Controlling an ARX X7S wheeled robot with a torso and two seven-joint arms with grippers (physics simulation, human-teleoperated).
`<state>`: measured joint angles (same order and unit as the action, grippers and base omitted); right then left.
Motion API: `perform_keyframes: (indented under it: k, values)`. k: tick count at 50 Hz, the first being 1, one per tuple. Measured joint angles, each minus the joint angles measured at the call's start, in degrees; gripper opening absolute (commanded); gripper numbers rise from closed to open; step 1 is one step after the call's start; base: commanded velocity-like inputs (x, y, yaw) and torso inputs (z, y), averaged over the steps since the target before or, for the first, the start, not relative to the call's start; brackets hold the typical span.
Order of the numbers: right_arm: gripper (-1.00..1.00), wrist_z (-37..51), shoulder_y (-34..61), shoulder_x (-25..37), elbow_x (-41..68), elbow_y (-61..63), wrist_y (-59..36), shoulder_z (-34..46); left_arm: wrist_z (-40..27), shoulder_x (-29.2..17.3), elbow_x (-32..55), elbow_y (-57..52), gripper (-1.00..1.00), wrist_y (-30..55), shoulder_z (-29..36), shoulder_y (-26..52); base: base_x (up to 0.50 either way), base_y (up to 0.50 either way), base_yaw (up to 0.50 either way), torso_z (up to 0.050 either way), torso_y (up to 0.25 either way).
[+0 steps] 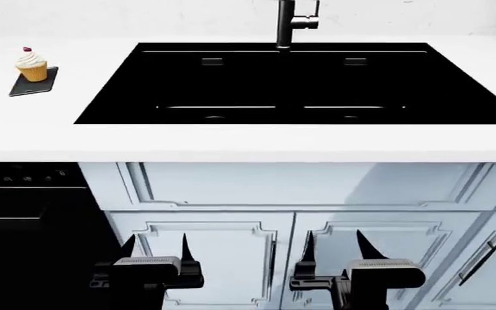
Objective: Move the fresh-baked cupcake off the tray onto the counter, and place the bowl used for mixing into the sink.
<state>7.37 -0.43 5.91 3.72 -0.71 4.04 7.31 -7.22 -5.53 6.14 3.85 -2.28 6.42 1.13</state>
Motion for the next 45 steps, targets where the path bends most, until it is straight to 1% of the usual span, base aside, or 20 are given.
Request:
perform_keyframes:
  k: [20, 45]
  values:
    - [1.0, 1.03, 0.07, 1.09, 1.0, -0.02, 0.43, 1.3, -1.28, -1.01, 1.18, -0.07, 1.0, 0.12, 1.21, 0.1, -0.02, 0.5, 0.0, 0.0, 0.0]
    - [1.0, 0.87, -0.16, 2.3, 4.05, 1.27, -0.57, 2.32, -2.38, -2.07, 2.42, -0.04, 1.0, 0.12, 2.46, 0.26, 0.02, 0.38, 0.0, 0.0, 0.0]
